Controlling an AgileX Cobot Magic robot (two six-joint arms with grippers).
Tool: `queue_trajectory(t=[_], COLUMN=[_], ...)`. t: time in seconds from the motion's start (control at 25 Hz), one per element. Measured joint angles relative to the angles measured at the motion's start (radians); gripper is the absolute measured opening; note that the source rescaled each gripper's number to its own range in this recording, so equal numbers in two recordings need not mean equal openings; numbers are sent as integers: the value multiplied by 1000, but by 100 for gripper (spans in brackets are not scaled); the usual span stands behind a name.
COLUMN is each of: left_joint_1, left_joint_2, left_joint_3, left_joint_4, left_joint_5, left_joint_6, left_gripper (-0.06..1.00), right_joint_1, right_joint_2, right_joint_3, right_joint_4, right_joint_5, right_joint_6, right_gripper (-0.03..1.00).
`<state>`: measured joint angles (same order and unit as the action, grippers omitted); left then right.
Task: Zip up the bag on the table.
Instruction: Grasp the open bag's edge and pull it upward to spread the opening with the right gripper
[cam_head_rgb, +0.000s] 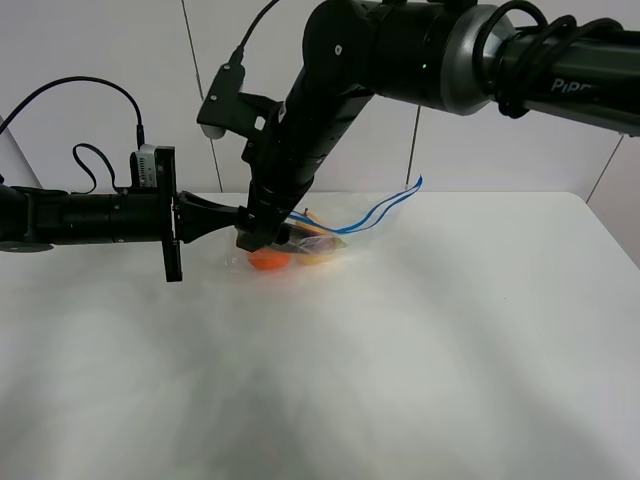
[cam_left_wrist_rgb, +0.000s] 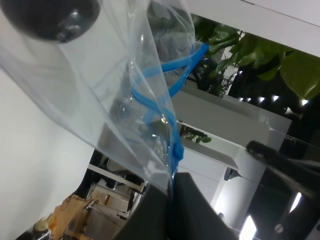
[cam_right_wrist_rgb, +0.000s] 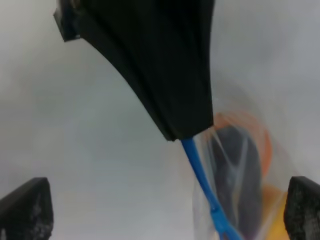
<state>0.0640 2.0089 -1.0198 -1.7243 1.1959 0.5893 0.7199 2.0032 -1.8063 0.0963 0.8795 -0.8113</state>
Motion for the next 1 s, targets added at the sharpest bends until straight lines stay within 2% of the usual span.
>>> queue_trajectory(t=[0.12, 0.28, 0.64, 0.92, 1.0], left_joint_1=[0, 0, 0, 0, 0], left_joint_2=[0, 0, 0, 0, 0], left_joint_3=[0, 0, 0, 0, 0], left_joint_4=[0, 0, 0, 0, 0], left_joint_5=[0, 0, 0, 0, 0], left_joint_6=[-1, -4, -4, -4, -4], left_gripper=[0, 0, 0, 0, 0], right_joint_1=[-3, -18, -33, -33, -33], right_joint_2=[13, 52, 75, 93, 93], right_joint_3=[-6, -7, -7, -7, -7], right_joint_4=[-57, -74, -35, -29, -29], right_joint_5=[-52, -66, -77, -86, -88], right_joint_6=[18, 33, 35, 35, 35], right_gripper=[100, 100, 99, 75, 62])
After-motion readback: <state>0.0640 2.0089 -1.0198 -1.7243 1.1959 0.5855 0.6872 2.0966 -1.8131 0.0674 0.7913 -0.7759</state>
